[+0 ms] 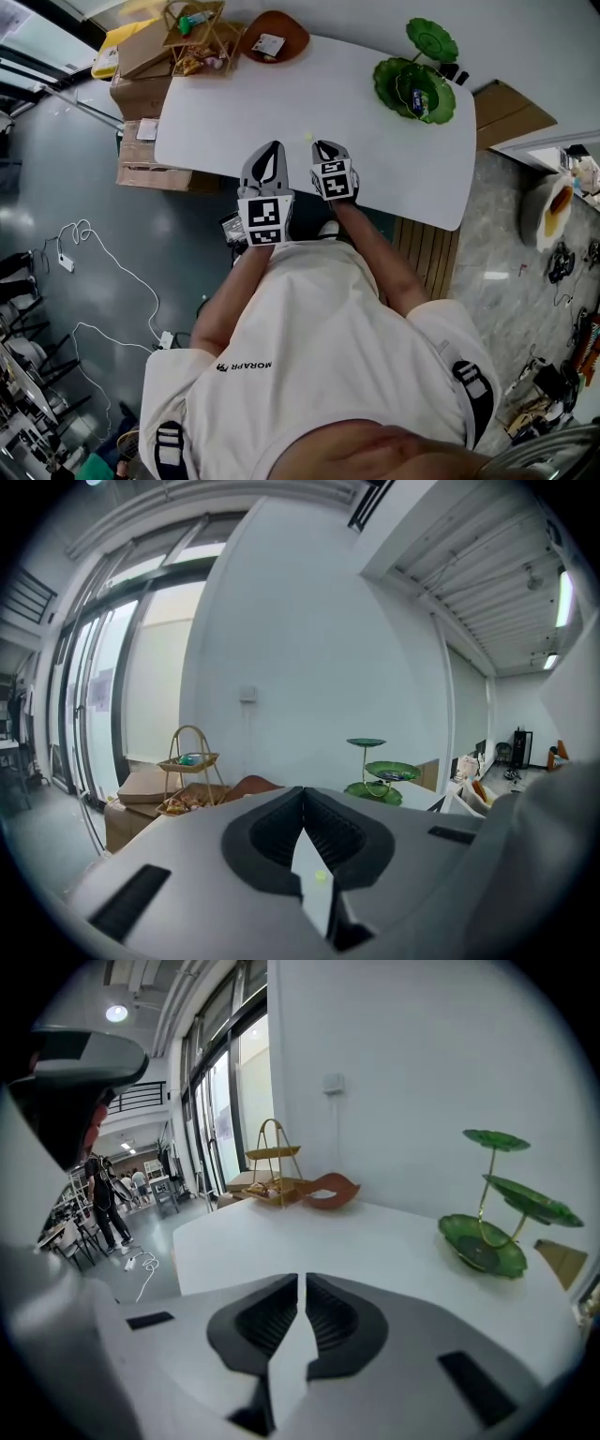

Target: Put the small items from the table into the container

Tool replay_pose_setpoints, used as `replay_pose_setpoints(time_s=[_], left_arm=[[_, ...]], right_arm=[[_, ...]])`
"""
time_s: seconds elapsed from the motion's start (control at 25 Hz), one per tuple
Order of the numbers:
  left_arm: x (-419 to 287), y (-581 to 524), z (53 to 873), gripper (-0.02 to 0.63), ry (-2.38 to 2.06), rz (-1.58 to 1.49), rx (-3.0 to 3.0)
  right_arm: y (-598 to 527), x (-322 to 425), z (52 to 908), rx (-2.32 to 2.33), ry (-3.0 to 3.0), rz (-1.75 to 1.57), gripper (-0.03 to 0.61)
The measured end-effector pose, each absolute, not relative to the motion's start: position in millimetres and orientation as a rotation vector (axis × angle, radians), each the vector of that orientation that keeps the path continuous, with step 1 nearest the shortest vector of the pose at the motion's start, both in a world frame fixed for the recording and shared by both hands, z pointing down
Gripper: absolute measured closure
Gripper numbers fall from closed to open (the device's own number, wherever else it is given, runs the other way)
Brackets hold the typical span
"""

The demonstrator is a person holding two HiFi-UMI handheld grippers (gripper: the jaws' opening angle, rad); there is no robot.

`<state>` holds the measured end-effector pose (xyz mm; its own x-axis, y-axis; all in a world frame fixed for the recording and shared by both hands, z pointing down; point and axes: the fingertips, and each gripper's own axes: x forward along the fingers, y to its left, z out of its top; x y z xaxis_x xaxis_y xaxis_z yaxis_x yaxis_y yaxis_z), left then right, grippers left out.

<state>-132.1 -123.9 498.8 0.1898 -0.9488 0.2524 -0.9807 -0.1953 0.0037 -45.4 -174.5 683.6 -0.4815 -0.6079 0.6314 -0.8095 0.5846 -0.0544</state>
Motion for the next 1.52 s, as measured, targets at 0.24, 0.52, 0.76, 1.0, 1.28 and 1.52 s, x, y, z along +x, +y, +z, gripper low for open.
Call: replay_pose_setpoints(time_s=[0.24,0.52,0.76,1.0,1.28,1.52], left_arm=[[-141.7,-124.5,502.4,0.609,-1.885,0.298,2.267],[-149.6,-125.2,504.3,0.609,-1.896,0.310,2.252],[-153.4,-124.2,509.4,0.609,-1.897,0.327,2.239],[-158.4,-123.4,512.1,0.609,-1.909,0.335,2.224],[-164.5,-121.9,514.1,0.609,-1.926,0.348,2.206],[-166.0,-123.0,515.4,0.609,-1.932,0.350,2.199]], right_arm=[[-180.9,-51.5,701.2,1.044,-2.234,0.479,0.495],[-189.9,-60.3,722.4,0.965,-2.209,0.460,0.469],[-200.9,-64.4,740.2,0.921,-2.190,0.466,0.445],[-211.3,-69.1,760.1,0.844,-2.165,0.401,0.430],[-214.4,-67.0,770.4,0.811,-2.136,0.405,0.428],[-215.8,-70.1,777.5,0.759,-2.136,0.393,0.428]])
